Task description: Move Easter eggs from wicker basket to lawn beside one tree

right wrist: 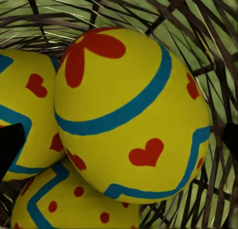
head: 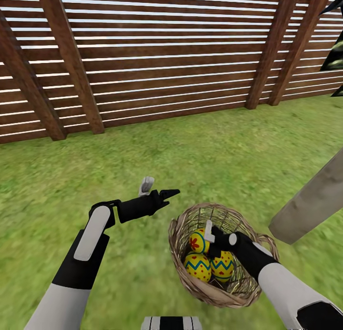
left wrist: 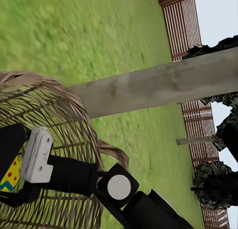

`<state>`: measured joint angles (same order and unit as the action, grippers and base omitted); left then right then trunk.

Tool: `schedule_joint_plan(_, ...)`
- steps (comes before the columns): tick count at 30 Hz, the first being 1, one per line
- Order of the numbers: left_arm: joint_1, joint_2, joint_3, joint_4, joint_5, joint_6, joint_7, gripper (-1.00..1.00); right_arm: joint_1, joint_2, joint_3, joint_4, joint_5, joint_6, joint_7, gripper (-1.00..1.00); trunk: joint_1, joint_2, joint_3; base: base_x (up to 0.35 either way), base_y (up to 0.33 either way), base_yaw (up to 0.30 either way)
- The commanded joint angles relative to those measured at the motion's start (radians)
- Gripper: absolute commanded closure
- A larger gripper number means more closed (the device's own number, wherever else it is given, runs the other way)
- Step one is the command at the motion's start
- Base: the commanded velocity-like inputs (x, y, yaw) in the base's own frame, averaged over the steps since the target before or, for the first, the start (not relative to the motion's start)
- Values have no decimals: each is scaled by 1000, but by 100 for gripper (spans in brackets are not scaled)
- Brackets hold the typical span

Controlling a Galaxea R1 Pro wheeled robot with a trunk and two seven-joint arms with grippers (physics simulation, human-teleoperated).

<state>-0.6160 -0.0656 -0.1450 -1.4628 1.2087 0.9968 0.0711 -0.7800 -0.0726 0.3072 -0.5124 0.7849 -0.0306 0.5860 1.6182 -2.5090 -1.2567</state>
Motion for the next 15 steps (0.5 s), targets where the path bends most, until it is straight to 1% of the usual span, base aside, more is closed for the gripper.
schedule_joint_plan(1, -1, 0, 1, -1, 8, 3, 8, -100, -2, -1, 3, -2, 10, -6, 2, -100, 0, 0, -1, 0, 0, 0)
schedule_joint_plan(2, -1, 0, 0, 0, 8, 3, 8, -100, -5, 0, 3, -2, 10, -27, 2, -100, 0, 0, -1, 0, 0, 0)
schedule_joint_plan(8, -1, 0, -1, 1, 8, 3, 8, -100, -7, -1, 3, -15, 10, -39, 4, -100, 0, 0, -1, 0, 0, 0)
schedule_joint_plan(11, -1, 0, -1, 1, 8, 3, 8, -100, -7, -1, 2, -20, 10, -63, 1, -100, 0, 0, -1, 0, 0, 0)
schedule_joint_plan(15, -1, 0, -2, 2, 8, 3, 8, -100, -7, -1, 3, -20, 10, -70, -1, -100, 2, -1, -16, 0, 0, 0)
